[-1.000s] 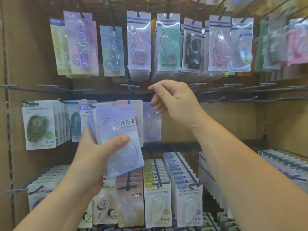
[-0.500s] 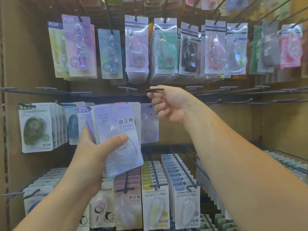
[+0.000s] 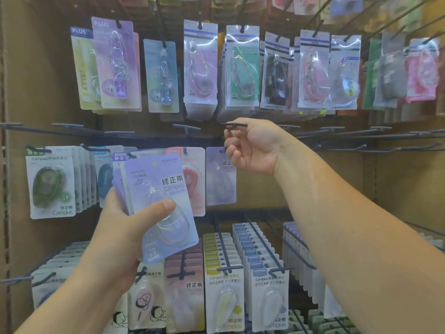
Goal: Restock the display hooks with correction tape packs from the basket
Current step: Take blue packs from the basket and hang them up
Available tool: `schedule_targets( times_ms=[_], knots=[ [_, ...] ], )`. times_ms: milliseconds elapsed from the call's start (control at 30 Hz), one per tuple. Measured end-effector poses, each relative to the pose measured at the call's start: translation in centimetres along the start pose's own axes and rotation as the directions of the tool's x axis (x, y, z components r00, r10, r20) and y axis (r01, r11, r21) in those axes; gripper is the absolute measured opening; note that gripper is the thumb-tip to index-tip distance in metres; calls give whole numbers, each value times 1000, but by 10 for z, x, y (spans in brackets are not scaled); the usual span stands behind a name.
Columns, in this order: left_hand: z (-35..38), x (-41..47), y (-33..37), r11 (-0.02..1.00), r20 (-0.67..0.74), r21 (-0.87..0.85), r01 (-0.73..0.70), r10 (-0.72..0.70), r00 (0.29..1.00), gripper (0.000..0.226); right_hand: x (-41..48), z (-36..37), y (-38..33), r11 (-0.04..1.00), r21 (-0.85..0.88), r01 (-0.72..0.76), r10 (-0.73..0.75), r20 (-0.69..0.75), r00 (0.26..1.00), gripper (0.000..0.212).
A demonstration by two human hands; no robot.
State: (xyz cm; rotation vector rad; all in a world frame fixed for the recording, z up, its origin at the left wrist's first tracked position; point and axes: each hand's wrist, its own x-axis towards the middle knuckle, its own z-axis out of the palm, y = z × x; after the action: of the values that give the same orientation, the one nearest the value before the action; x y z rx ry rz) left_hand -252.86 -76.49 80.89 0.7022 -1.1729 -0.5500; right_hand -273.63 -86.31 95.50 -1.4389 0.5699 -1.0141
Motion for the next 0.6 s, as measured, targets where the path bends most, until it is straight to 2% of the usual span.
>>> schedule_targets(
  times_ms=[100, 200, 300, 400, 467, 533, 600],
  knots=[
    [1, -1, -1, 1000, -4, 7, 12, -12, 1000, 90, -1, -2, 3, 1000, -23, 11, -11, 1, 1000, 29],
    [2, -3, 0, 1000, 10, 3, 19, -19, 1000, 93, -4, -5, 7, 1000, -26, 13, -13, -4, 1000, 30],
    [3, -8, 0, 1000, 25, -8, 29, -29, 999, 79, -9, -7, 18, 998, -26, 51, -53, -68, 996, 34],
    [6, -12, 2, 999, 35, -25, 34, -33, 999, 60, -17, -6, 40, 992, -3, 128, -126, -213, 969, 37],
    [7, -13, 2, 999, 55, -33, 41, -39, 998, 62, -33, -1, 56, 985, -20, 173, -173, -245, 954, 34],
    [8, -14, 3, 998, 80, -34, 48, -45, 996, 80, -55, 8, 74, 954, -210, 214, -240, -107, 965, 35],
    [12, -13, 3, 998, 118, -28, 50, -46, 992, 87, -74, 19, 91, 859, -431, 278, -263, 95, 960, 41]
  ],
)
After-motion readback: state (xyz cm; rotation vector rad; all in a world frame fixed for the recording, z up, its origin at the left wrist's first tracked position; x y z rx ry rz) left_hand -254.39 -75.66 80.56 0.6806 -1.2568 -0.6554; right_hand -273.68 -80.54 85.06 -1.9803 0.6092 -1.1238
